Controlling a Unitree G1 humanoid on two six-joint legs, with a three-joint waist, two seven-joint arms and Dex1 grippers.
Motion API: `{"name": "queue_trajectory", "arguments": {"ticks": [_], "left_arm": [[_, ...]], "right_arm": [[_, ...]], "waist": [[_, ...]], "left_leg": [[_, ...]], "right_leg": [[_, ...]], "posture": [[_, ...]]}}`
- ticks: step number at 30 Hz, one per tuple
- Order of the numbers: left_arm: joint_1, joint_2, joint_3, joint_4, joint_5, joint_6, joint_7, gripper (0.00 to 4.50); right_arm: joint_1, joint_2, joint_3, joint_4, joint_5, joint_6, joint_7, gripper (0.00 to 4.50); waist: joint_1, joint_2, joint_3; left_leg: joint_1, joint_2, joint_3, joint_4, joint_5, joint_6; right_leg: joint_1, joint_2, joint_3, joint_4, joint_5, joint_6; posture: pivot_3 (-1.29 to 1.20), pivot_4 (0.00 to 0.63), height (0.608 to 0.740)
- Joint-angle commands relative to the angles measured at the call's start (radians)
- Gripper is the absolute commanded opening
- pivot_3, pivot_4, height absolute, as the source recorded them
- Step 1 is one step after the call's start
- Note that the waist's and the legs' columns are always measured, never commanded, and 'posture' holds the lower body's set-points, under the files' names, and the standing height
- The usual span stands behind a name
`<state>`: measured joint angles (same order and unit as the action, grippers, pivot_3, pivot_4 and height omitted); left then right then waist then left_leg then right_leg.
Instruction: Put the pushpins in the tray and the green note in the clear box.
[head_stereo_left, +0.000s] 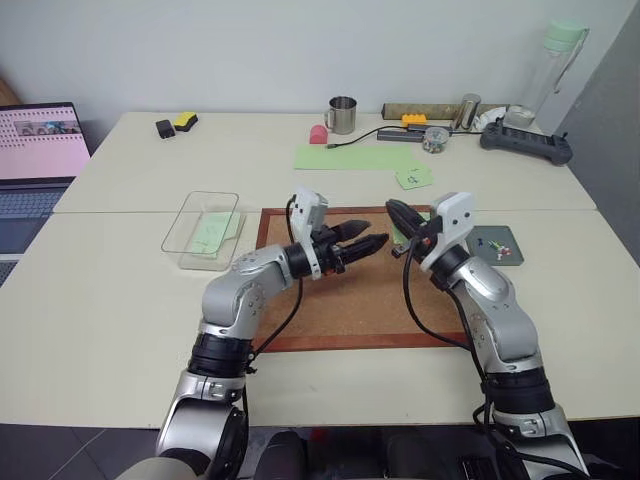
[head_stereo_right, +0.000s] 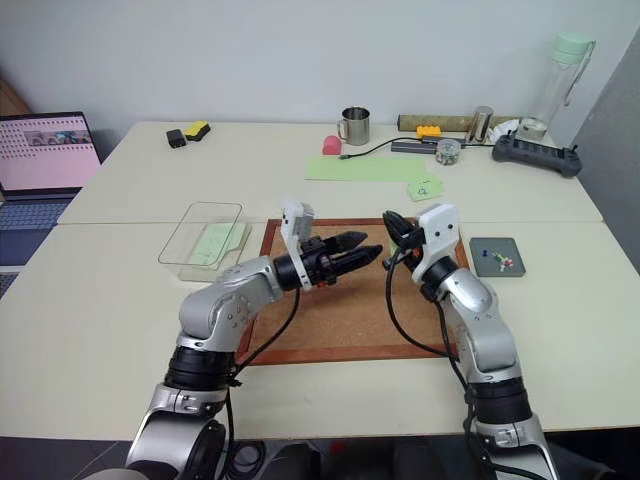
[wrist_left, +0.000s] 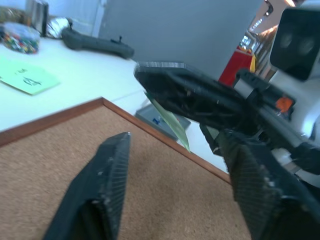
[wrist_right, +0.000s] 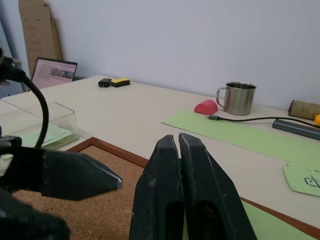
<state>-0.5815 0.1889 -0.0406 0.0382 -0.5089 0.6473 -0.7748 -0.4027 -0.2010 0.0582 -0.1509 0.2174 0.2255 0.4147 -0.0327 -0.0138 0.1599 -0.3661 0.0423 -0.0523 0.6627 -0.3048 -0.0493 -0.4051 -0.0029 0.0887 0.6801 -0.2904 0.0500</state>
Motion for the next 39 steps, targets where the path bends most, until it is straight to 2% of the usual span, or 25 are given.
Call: {"name": "queue_trajectory", "arguments": {"ticks": [1,16,18,33,35,39], "left_arm": [[-0.009,-0.009,-0.003,-0.040,-0.016,0.000,0.008,3.25],[-0.005,-0.012,-0.018,-0.028,-0.011,-0.011,0.013,3.25],[-0.005,-0.013,-0.015,-0.028,-0.014,-0.016,0.011,3.07],[-0.006,-0.007,-0.001,-0.022,-0.020,-0.014,0.016,0.17],[-0.006,-0.007,0.007,-0.016,-0.023,-0.011,0.021,0.02],[-0.008,-0.008,0.027,0.004,-0.026,0.005,0.041,0.02]], "right_arm": [[-0.015,0.002,0.014,-0.068,-0.005,-0.037,0.012,0.00],[-0.001,0.026,0.069,-0.122,-0.004,-0.052,0.027,0.00],[-0.001,0.026,0.071,-0.123,-0.003,-0.051,0.029,0.00],[0.005,0.023,0.081,-0.124,-0.006,-0.053,0.031,0.00],[0.008,0.022,0.079,-0.124,-0.006,-0.054,0.030,0.00],[0.013,0.019,0.073,-0.123,-0.006,-0.057,0.029,0.00]], "waist": [[0.000,0.000,0.000],[0.000,0.000,0.000],[0.000,0.000,0.000],[0.000,0.000,0.000],[0.000,0.000,0.000],[0.000,0.000,0.000]], "left_leg": [[0.000,0.000,0.000,0.000,0.000,0.000],[0.000,0.000,0.000,0.000,0.000,0.000],[0.000,0.000,0.000,0.000,0.000,0.000],[0.000,0.000,0.000,0.000,0.000,0.000],[0.000,0.000,0.000,0.000,0.000,0.000],[0.000,0.000,0.000,0.000,0.000,0.000]], "right_leg": [[0.000,0.000,0.000,0.000,0.000,0.000],[0.000,0.000,0.000,0.000,0.000,0.000],[0.000,0.000,0.000,0.000,0.000,0.000],[0.000,0.000,0.000,0.000,0.000,0.000],[0.000,0.000,0.000,0.000,0.000,0.000],[0.000,0.000,0.000,0.000,0.000,0.000]], "posture": [[0.00,0.150,0.740],[0.00,0.150,0.740],[0.00,0.150,0.740],[0.00,0.150,0.740],[0.00,0.150,0.740],[0.00,0.150,0.740]]}}
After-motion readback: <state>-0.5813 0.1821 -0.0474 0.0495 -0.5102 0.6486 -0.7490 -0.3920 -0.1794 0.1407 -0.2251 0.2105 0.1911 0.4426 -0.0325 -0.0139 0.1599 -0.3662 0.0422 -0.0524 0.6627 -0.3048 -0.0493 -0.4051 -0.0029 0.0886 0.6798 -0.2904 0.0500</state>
